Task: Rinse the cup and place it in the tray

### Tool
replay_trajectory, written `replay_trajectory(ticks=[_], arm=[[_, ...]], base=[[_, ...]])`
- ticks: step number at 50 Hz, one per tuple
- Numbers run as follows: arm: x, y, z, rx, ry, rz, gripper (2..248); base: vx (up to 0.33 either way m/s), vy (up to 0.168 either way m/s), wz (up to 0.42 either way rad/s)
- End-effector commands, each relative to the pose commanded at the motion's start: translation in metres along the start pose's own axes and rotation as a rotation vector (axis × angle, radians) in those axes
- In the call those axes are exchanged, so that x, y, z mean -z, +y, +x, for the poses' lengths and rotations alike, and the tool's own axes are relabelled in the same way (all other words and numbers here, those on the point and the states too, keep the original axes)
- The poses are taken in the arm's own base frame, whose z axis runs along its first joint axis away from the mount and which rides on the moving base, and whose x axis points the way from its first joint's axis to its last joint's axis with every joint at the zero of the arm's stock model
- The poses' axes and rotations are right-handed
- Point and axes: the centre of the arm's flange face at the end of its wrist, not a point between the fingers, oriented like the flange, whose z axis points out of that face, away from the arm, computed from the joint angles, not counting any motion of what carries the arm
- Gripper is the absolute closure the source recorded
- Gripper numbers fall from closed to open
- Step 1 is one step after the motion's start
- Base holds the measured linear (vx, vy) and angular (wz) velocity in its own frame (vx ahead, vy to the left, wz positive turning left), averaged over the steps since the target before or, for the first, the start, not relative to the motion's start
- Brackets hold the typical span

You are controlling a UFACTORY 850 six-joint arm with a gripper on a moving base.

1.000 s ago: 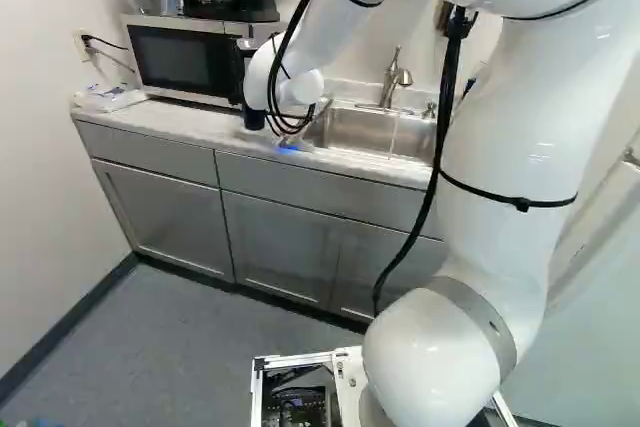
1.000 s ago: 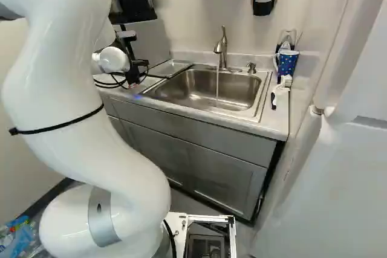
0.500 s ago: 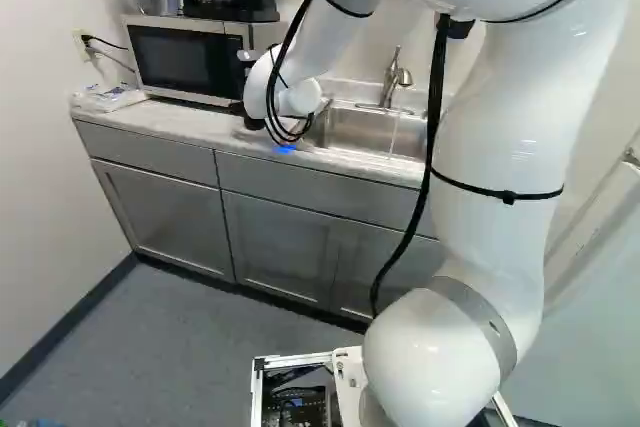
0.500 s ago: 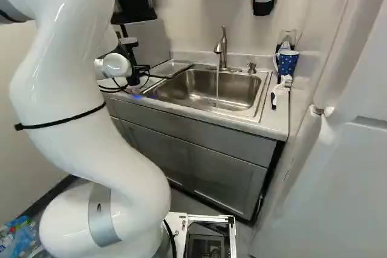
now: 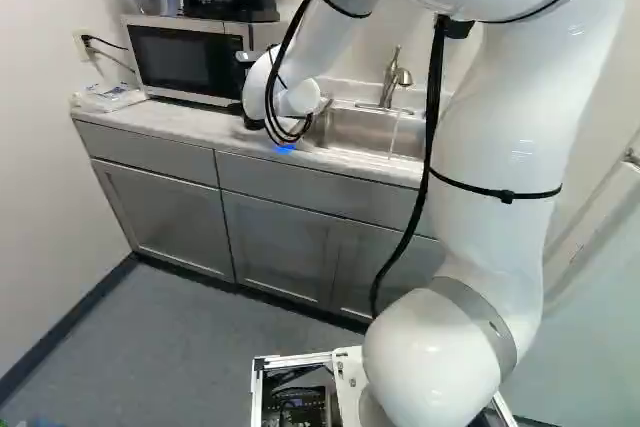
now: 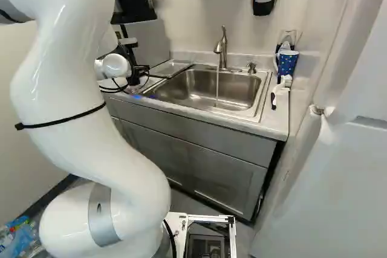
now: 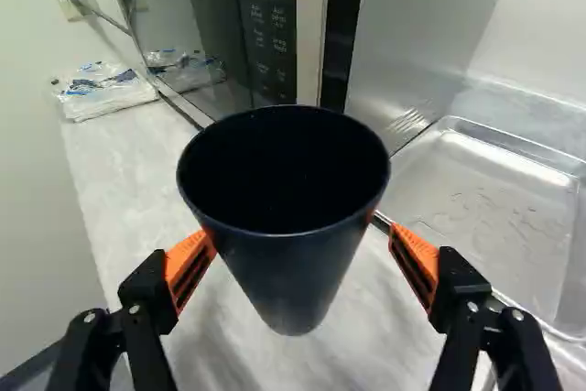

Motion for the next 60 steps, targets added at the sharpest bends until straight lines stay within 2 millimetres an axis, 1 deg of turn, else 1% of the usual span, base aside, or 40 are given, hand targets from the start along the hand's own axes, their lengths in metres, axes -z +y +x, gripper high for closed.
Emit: replay_trajectory(ticks=[21,22,26,27,32,33,37,38,51,60], arm=[[0.0,0.0,0.0,0.0,0.0,0.001,3],[0.0,0.0,0.0,0.0,0.0,0.001,32],[0.0,0.0,0.0,0.0,0.0,0.001,32],[0.0,0.0,0.0,0.0,0.0,0.001,70],[0.0,0.0,0.0,0.0,0.0,0.001,70],[0.0,0.0,0.0,0.0,0.0,0.001,108],[0.0,0.0,0.0,0.0,0.0,0.001,108],[0.0,0.0,0.0,0.0,0.0,0.001,125],[0.0,0.0,0.0,0.0,0.0,-0.001,125],[0.007,0.011,0.005,-0.007,0.012,-0.018,125]], base=[[0.0,0.0,0.0],[0.0,0.0,0.0],[0.0,0.0,0.0],[0.0,0.0,0.0],[0.0,0.0,0.0],[0.0,0.0,0.0],[0.0,0.0,0.0],[0.0,0.0,0.0],[0.0,0.0,0.0],[0.0,0.0,0.0]])
